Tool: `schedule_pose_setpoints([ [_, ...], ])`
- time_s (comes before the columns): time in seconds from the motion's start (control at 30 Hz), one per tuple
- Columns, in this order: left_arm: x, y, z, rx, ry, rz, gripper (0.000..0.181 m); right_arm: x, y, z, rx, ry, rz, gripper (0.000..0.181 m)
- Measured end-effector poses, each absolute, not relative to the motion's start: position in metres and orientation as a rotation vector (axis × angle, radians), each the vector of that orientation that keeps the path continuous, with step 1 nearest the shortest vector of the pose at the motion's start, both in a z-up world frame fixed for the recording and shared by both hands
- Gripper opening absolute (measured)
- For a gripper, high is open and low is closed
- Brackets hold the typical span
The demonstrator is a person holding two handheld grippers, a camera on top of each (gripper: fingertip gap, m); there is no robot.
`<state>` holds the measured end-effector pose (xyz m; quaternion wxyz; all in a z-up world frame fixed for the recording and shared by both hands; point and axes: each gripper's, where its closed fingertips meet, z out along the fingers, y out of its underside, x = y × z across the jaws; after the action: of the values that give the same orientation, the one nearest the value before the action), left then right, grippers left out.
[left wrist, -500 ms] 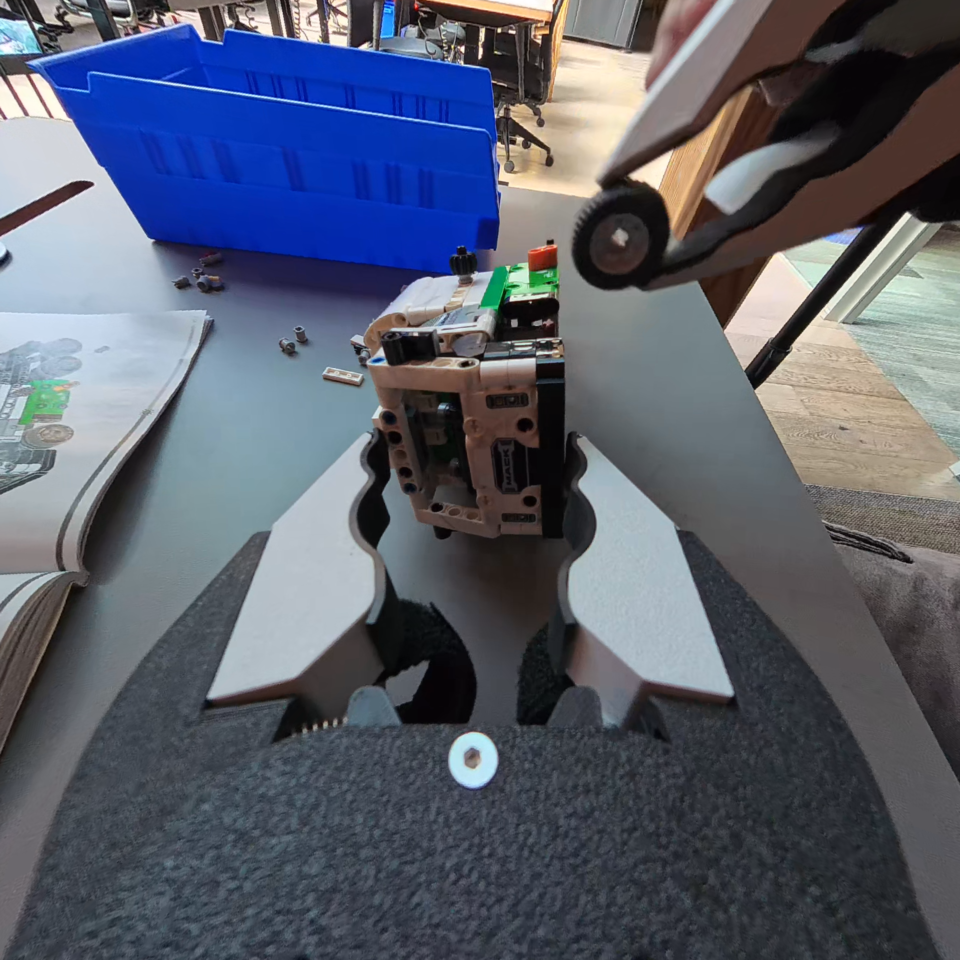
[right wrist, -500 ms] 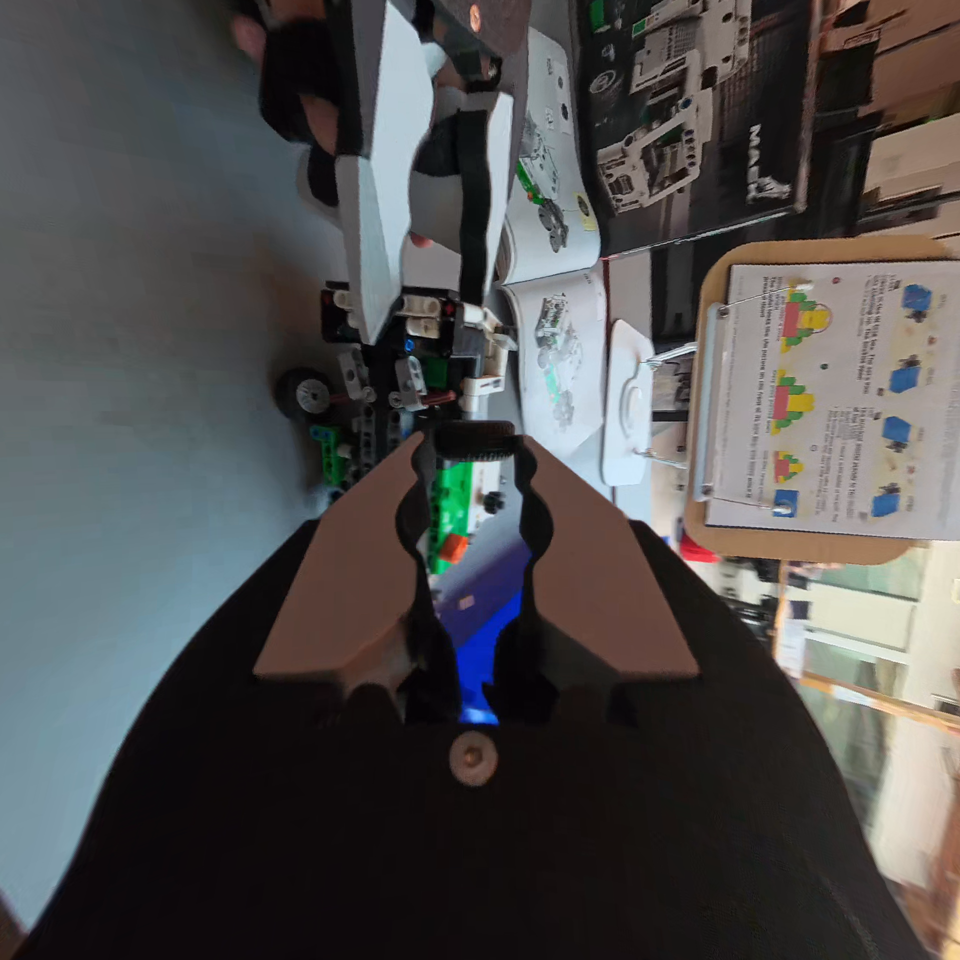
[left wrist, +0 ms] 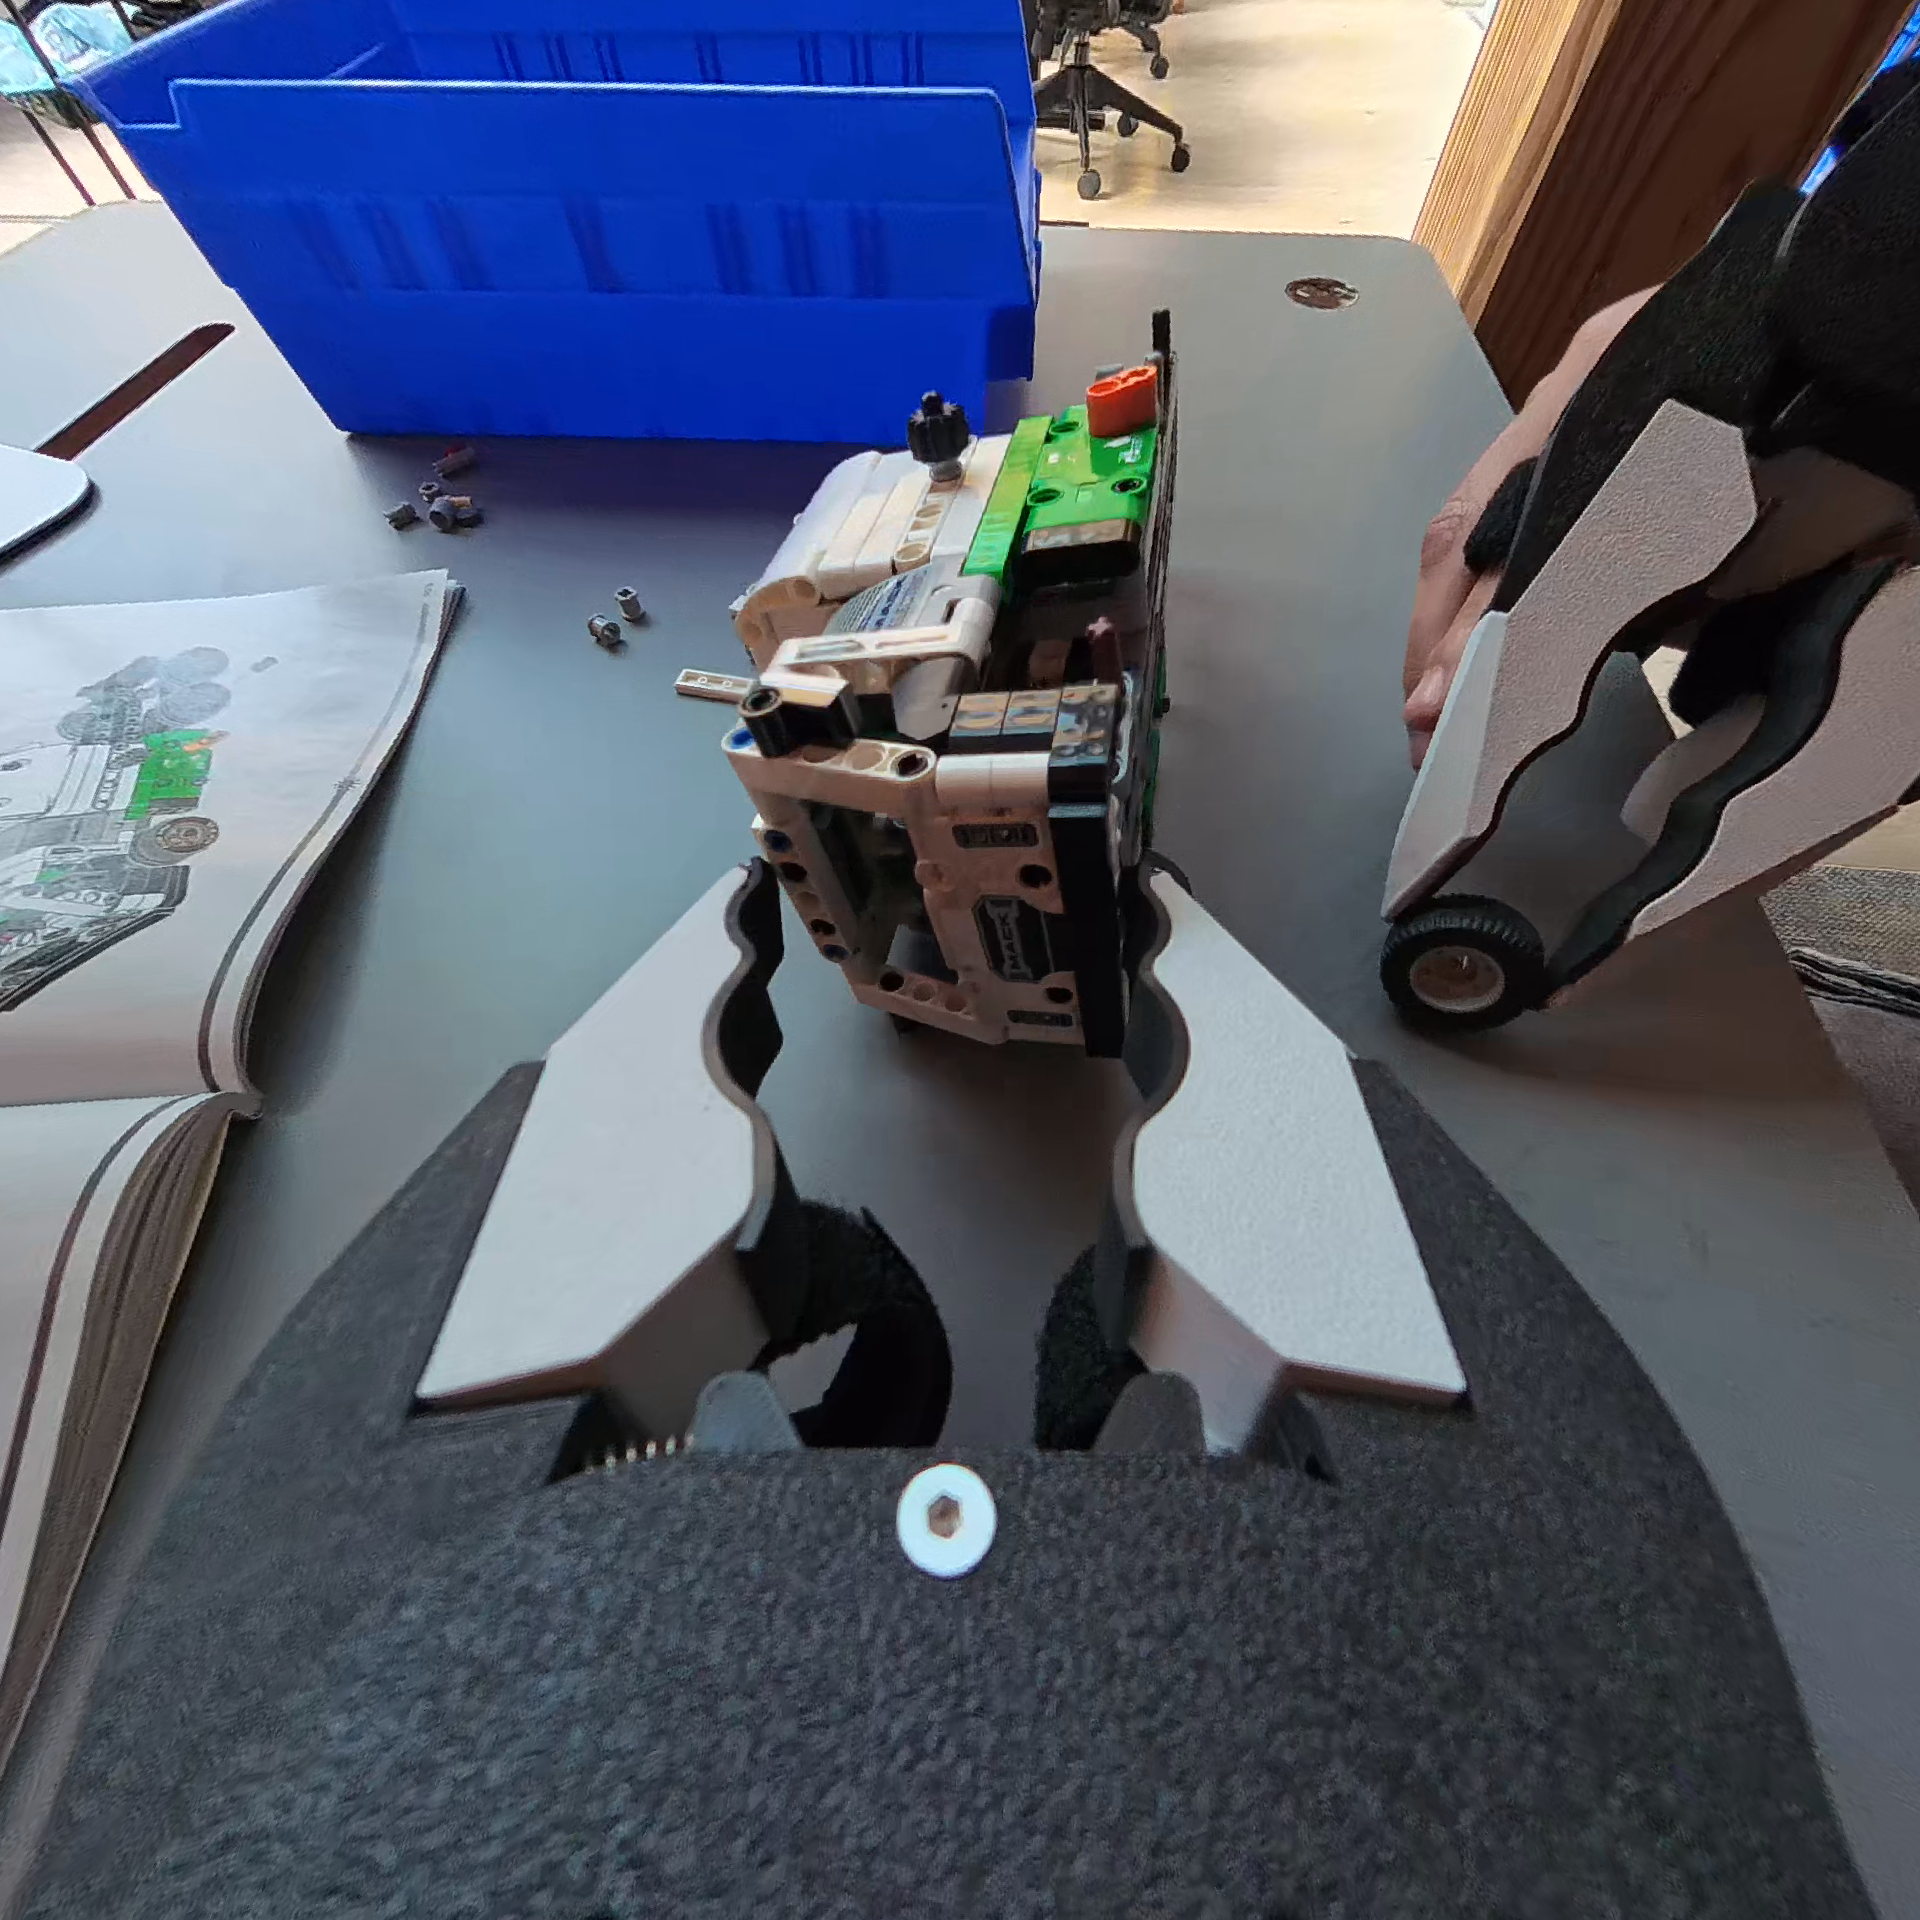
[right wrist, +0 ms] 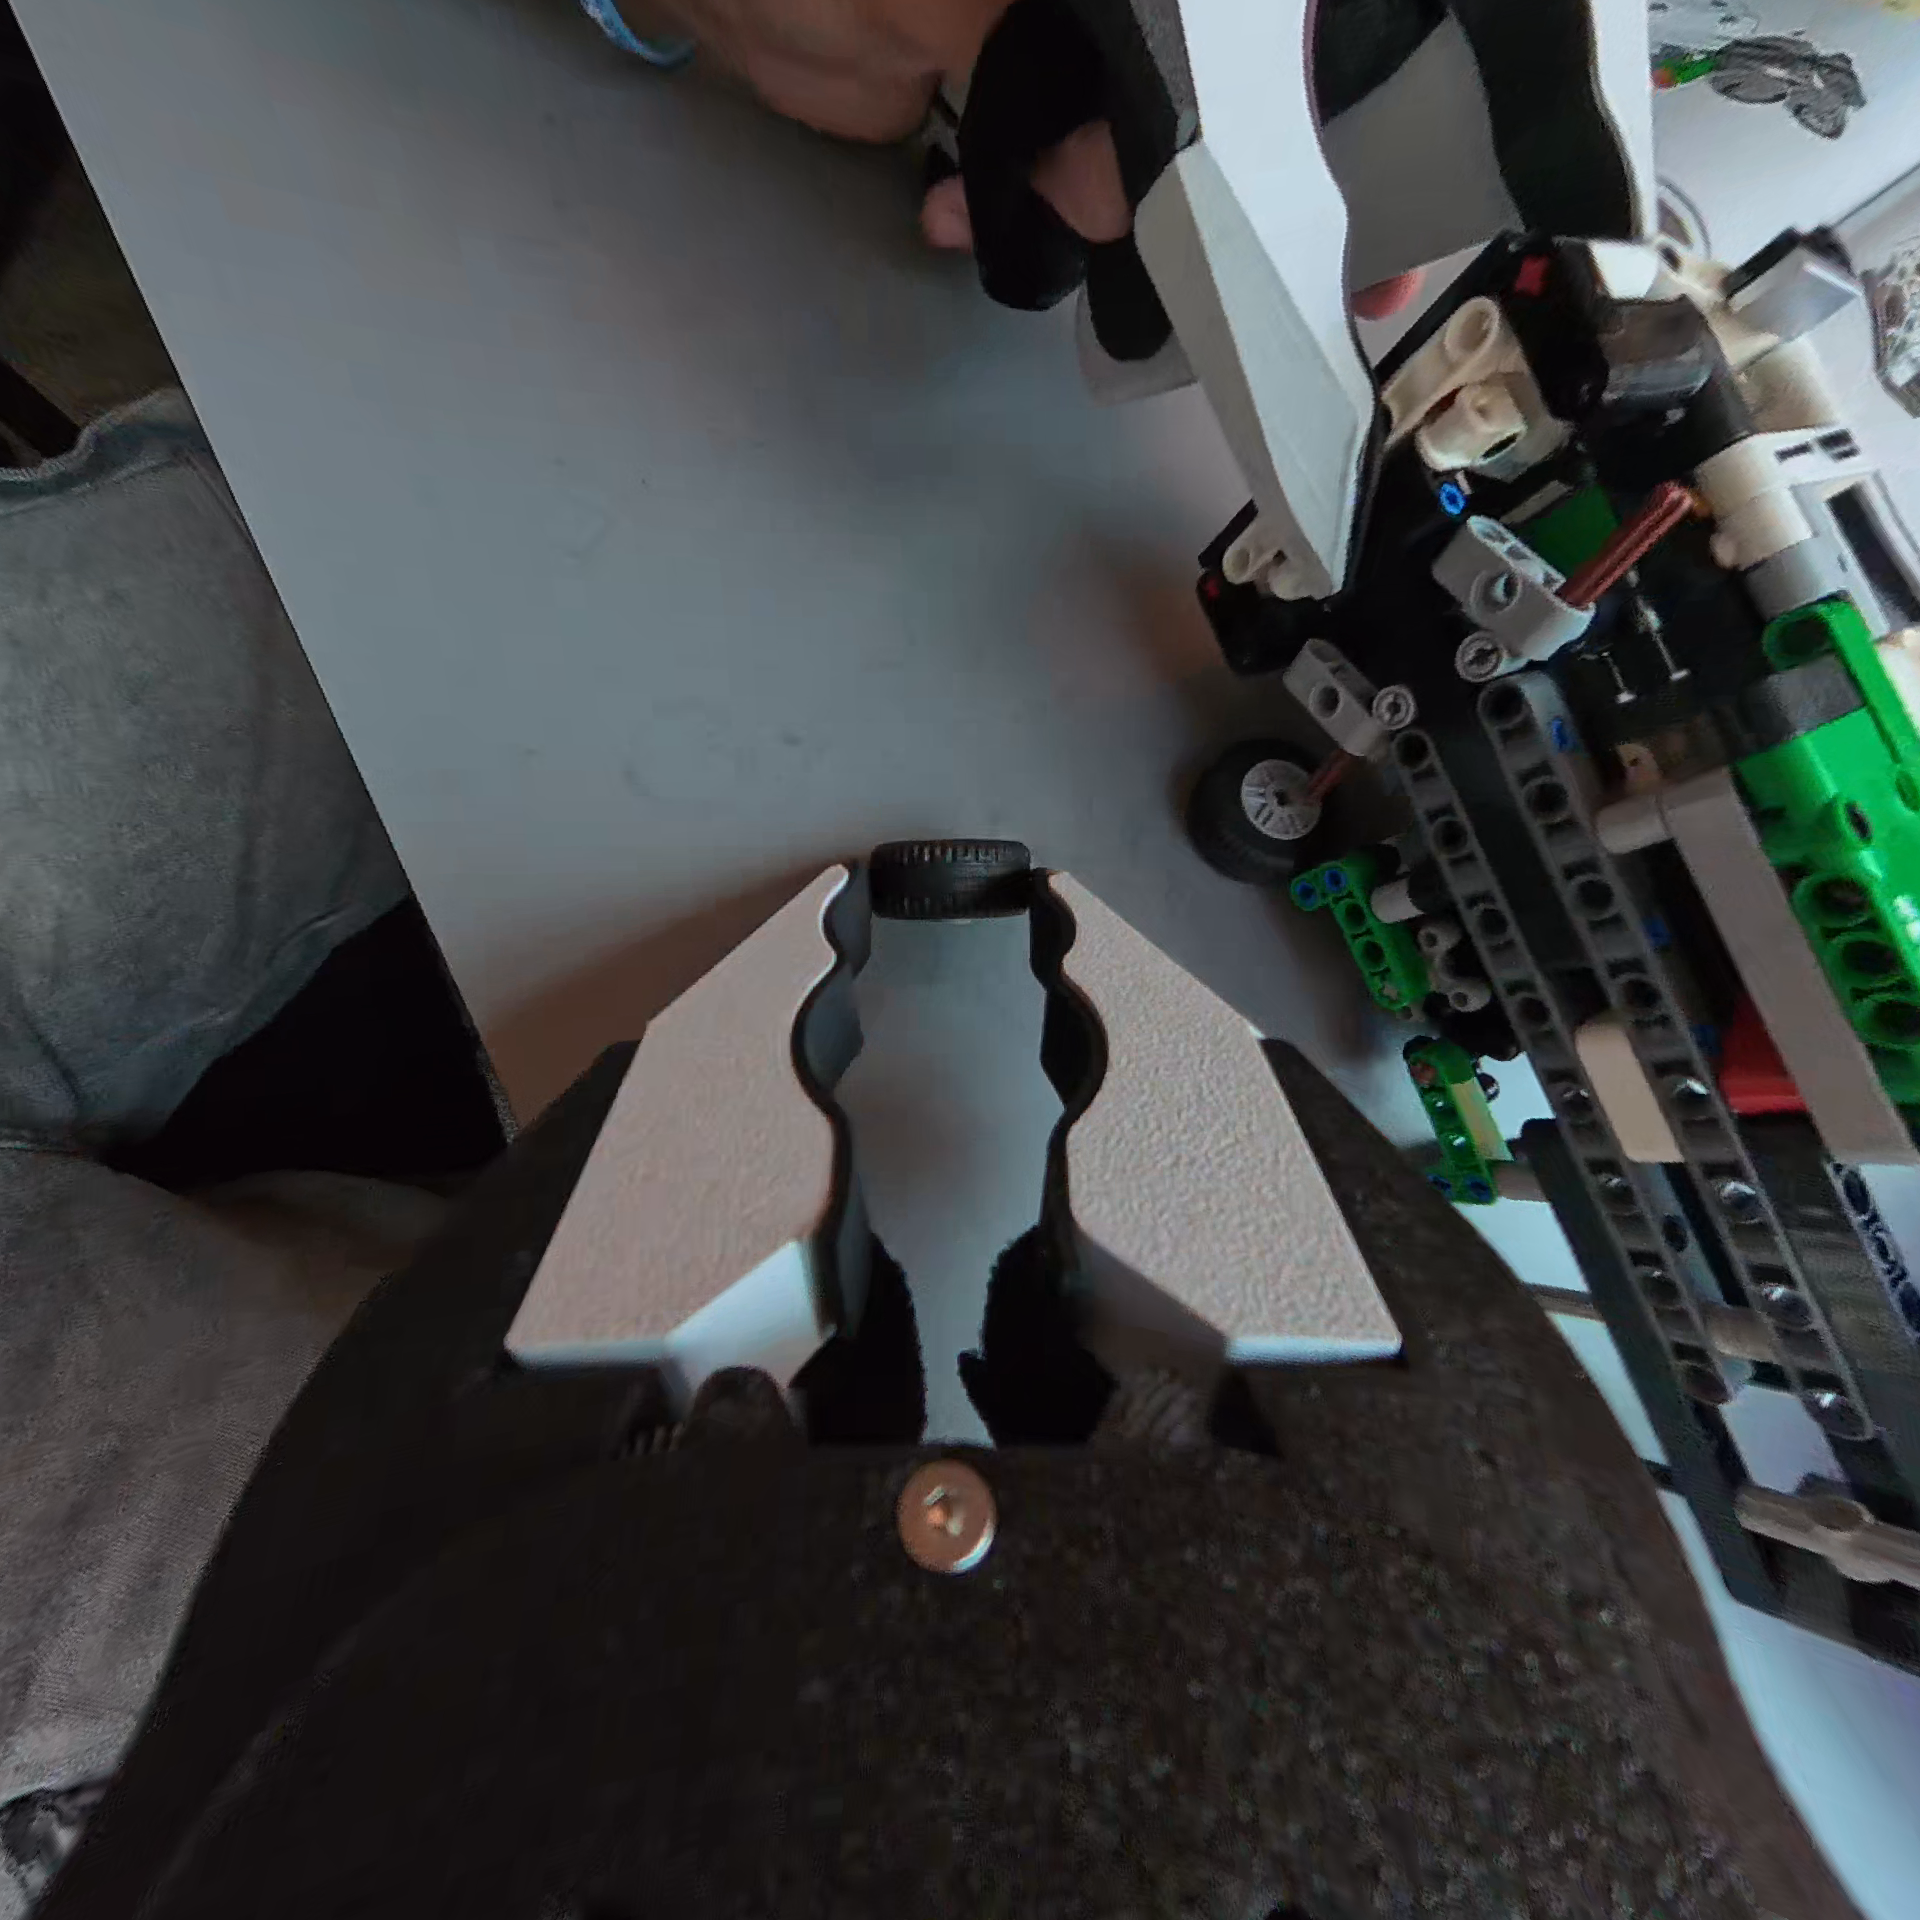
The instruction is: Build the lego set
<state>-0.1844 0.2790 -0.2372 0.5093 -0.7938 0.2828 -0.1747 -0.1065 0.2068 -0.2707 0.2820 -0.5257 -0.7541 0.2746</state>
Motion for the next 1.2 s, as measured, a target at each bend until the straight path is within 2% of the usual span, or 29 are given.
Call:
schedule_pose_setpoints([
  [0.23, -0.183, 0.279, -0.24, -1.912, 0.708, -0.365, 0.065, -0.096, 0.213, -0.284, -1.573, -1.947, 0.852, 0.033],
  [0.37, -0.184, 0.278, -0.241, -1.908, 0.72, -0.348, 0.065, -0.094, 0.21, -0.279, -1.569, -1.935, 0.918, 0.052],
  [0.43, -0.185, 0.278, -0.241, -1.906, 0.728, -0.342, 0.063, -0.096, 0.213, -0.27, -1.553, -1.901, 0.938, 0.056],
  [0.53, -0.183, 0.275, -0.24, -1.891, 0.755, -0.339, 0.041, -0.112, 0.225, -0.234, -1.5, -1.761, 0.963, 0.042],
  [0.63, -0.185, 0.276, -0.24, -1.878, 0.753, -0.293, 0.042, -0.137, 0.261, -0.198, -1.438, -1.605, 0.725, 0.024],
  [0.7, -0.184, 0.276, -0.24, -1.874, 0.763, -0.276, 0.042, -0.151, 0.28, -0.182, -1.426, -1.571, 0.622, 0.019],
  [0.97, -0.185, 0.277, -0.24, -1.873, 0.763, -0.258, 0.043, -0.17, 0.29, -0.21, -1.534, -1.742, 0.516, 0.007],
  [1.0, -0.186, 0.278, -0.24, -1.879, 0.748, -0.254, 0.049, -0.169, 0.29, -0.21, -1.538, -1.737, 0.508, 0.005],
  [1.13, -0.191, 0.286, -0.243, -1.941, 0.684, -0.328, 0.107, -0.164, 0.289, -0.209, -1.605, -1.675, 0.576, 0.003],
  [1.17, -0.187, 0.288, -0.244, -1.952, 0.695, -0.377, 0.115, -0.163, 0.287, -0.209, -1.651, -1.637, 0.639, 0.003],
  [1.2, -0.184, 0.291, -0.244, -1.96, 0.701, -0.418, 0.115, -0.163, 0.285, -0.208, -1.686, -1.598, 0.707, 0.002],
])
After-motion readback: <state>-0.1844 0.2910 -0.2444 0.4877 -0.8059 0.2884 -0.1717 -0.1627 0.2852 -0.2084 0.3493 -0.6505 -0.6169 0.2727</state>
